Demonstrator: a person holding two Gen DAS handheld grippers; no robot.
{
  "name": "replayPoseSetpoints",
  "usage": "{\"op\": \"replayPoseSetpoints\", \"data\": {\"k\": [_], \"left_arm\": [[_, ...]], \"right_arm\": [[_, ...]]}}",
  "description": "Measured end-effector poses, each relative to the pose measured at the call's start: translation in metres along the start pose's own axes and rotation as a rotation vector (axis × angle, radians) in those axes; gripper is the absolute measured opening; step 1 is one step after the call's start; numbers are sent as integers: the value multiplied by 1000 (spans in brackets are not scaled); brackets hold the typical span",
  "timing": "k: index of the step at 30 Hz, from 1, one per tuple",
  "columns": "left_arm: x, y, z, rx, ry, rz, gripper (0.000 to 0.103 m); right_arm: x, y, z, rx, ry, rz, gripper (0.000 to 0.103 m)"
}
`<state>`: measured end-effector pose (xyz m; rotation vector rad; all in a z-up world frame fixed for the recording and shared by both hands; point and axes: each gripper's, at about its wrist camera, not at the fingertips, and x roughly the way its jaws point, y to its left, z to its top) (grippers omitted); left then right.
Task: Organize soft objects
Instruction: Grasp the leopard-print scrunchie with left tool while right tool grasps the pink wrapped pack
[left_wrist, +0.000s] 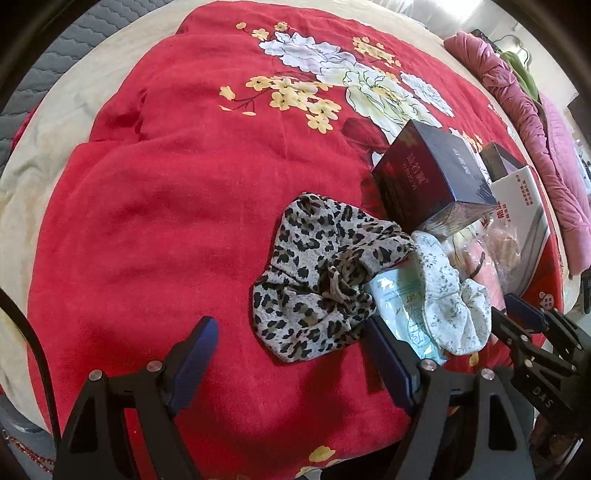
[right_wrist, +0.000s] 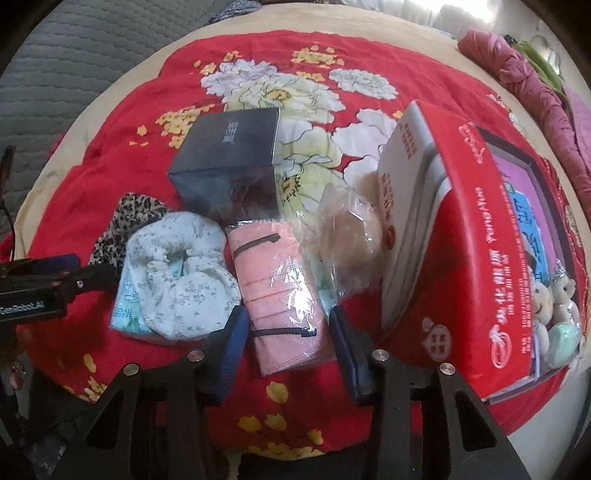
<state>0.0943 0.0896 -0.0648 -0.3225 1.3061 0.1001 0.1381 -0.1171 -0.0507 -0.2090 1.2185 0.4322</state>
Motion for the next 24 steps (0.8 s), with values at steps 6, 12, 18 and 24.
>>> {"op": "replayPoseSetpoints", "data": {"k": [6,12,18,24], "left_arm": [[9,3,6,-3,16,-19,81],[18,5,11,1,27,-39,81],[23,9,21,-31,23,-69,72],[22,11,27,-50,12,-81,13]], "right_arm": [[-9,-7,-1,16,-27,46,40],[-31,-17,-1,55,-71,80,40],[-51,-26,1,92,-114,120,40],[-65,-32,4,121,-148,143,40]]}}
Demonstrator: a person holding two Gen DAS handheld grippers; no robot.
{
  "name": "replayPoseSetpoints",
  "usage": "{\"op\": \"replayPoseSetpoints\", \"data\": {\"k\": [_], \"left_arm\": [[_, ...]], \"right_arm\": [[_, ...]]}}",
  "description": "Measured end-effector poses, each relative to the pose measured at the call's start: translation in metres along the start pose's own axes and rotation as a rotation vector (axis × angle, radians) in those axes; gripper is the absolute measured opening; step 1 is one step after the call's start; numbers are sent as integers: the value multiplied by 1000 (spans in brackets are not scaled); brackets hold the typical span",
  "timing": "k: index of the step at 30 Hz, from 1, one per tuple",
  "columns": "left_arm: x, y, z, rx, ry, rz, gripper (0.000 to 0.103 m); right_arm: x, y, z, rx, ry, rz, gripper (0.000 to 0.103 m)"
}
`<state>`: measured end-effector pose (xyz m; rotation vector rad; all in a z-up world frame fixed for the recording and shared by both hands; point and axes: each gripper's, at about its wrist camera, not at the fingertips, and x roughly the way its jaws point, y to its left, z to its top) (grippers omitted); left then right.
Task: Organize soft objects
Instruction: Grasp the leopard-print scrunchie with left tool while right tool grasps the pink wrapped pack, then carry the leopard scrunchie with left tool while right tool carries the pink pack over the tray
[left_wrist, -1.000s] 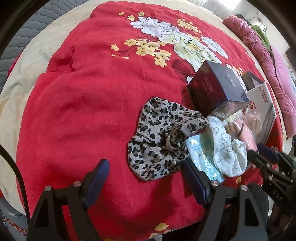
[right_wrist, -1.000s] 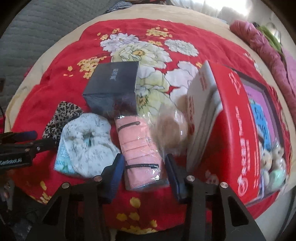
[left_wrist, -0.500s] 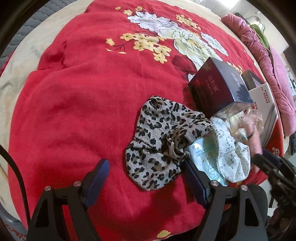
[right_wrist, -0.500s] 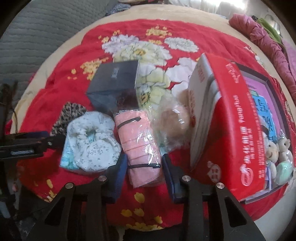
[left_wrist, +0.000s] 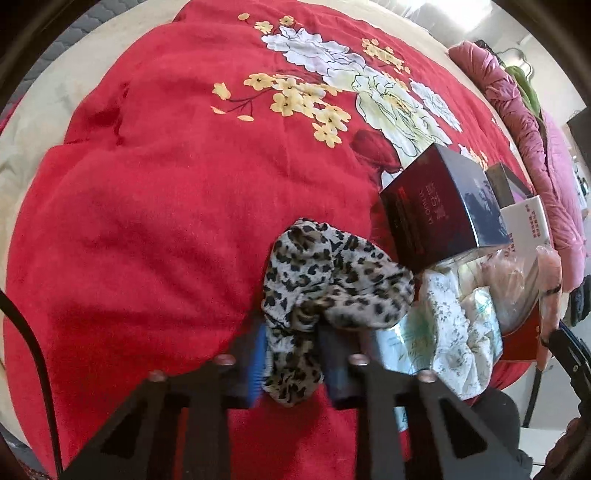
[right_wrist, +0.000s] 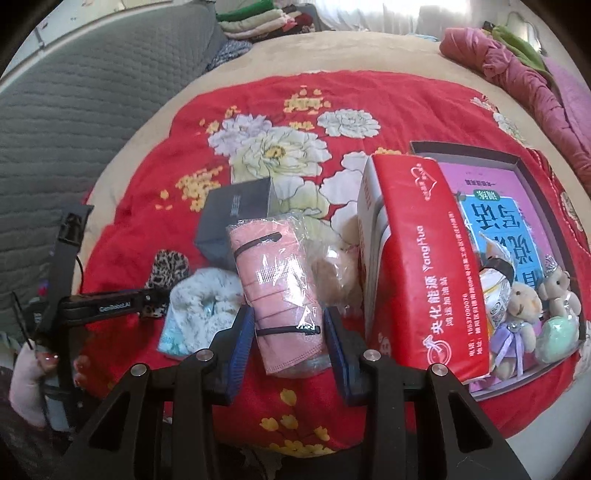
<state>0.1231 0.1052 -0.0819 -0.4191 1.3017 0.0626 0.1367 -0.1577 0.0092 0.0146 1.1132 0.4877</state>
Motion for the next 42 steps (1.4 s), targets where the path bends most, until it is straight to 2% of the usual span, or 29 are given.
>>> {"op": "replayPoseSetpoints", "data": {"k": [2,6,13,18,29,42], "left_arm": [[-3,3,-1,-22,-3,-51,11],[-15,-1,-6,-4,-28,-67,11],[-52,-28,-12,72,-107,-22,11],[-83,-49,-16,115,-160,-27,11],[-137,-114,-20,226,-262,-19,11],[-165,-188,-27,338,-309,-48,11]], "right_arm": [[-5,0,0,0,-11,5,40],[-13,-2,0,9,-28,16,40],[-28,-3,1,18,-63,27,40],[-43,-5,3,25,-101,34,40],[-89,-22,10,59,-204,33,40],[-138,-68,8,128,-301,-5,40]]}}
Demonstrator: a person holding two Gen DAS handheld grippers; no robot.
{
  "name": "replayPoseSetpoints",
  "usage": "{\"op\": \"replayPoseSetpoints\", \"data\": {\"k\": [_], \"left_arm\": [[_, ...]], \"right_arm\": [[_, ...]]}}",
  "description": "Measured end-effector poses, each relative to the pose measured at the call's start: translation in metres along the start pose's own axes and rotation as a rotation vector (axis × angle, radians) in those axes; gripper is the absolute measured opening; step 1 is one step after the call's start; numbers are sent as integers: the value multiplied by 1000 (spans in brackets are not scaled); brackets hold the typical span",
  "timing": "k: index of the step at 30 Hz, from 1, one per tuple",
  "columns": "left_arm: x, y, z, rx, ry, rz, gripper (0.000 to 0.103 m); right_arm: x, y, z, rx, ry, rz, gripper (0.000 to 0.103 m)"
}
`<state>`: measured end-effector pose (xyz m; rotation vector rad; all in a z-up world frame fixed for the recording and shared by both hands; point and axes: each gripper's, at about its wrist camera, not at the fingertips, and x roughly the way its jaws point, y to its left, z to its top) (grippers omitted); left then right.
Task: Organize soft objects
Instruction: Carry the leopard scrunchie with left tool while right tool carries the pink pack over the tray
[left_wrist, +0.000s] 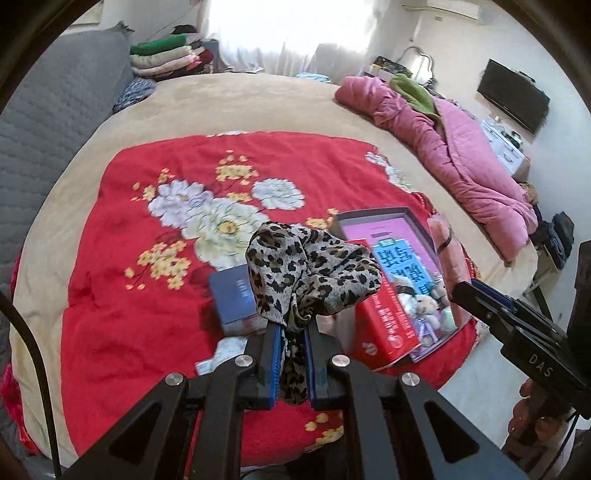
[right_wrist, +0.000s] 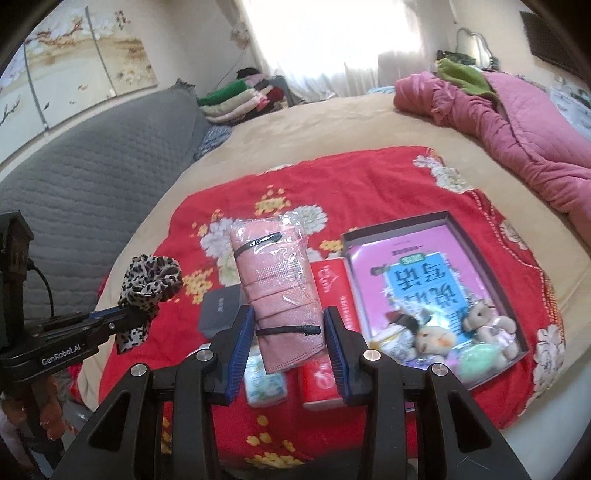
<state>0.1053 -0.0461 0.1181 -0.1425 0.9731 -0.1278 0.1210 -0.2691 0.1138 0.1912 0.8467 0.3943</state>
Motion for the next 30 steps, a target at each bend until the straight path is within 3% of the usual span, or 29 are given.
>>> {"op": "replayPoseSetpoints", "data": {"k": [17,30], "left_arm": [[23,-92,21,138,20,-70,11],[67,-162,31,235,77,-126,11]], "right_arm": [[-40,-89,5,129,-65,-109,40],[-51,-149,3,199,-73,-188,40]]}}
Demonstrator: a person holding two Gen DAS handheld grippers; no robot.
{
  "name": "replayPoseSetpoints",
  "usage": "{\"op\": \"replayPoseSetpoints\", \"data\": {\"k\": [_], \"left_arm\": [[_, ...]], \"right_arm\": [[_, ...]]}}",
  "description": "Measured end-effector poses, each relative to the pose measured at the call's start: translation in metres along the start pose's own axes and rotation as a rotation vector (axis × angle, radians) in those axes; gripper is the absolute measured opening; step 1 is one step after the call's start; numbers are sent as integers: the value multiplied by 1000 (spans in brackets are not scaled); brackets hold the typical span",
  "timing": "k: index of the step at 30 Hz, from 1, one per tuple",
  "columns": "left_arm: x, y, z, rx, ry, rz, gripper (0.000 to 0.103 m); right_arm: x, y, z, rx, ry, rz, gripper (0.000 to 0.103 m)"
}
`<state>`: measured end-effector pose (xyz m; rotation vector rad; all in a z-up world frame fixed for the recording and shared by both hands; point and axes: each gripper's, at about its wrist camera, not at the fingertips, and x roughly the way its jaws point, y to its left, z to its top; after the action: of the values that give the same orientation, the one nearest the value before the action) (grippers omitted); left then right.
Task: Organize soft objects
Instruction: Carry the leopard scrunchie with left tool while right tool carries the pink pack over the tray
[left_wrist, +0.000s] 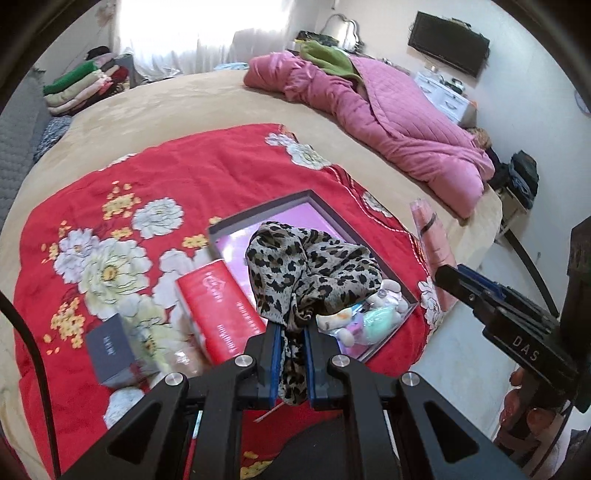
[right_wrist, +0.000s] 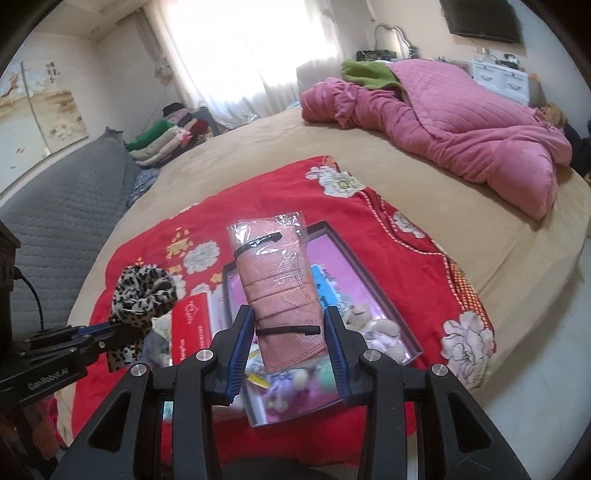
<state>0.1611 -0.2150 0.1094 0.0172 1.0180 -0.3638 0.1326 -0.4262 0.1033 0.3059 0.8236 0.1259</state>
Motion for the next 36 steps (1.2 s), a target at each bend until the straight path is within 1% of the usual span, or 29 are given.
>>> {"op": "replayPoseSetpoints", "data": {"k": [9,16,25,36], "left_arm": [[46,-23,3,23,72,-17,11],[76,-30,-2,27,116,-19,11],[102,-32,-6,36,158,-15,11],[125,-37,-11,48,211,-14,11]], "right_arm": [[9,-30,5,20,16,-47,40],[29,-41,6,15,47,-64,40],[57,-42,4,-25,95,-75,40],[106,-54,-11,-37,206,-113,40]]}}
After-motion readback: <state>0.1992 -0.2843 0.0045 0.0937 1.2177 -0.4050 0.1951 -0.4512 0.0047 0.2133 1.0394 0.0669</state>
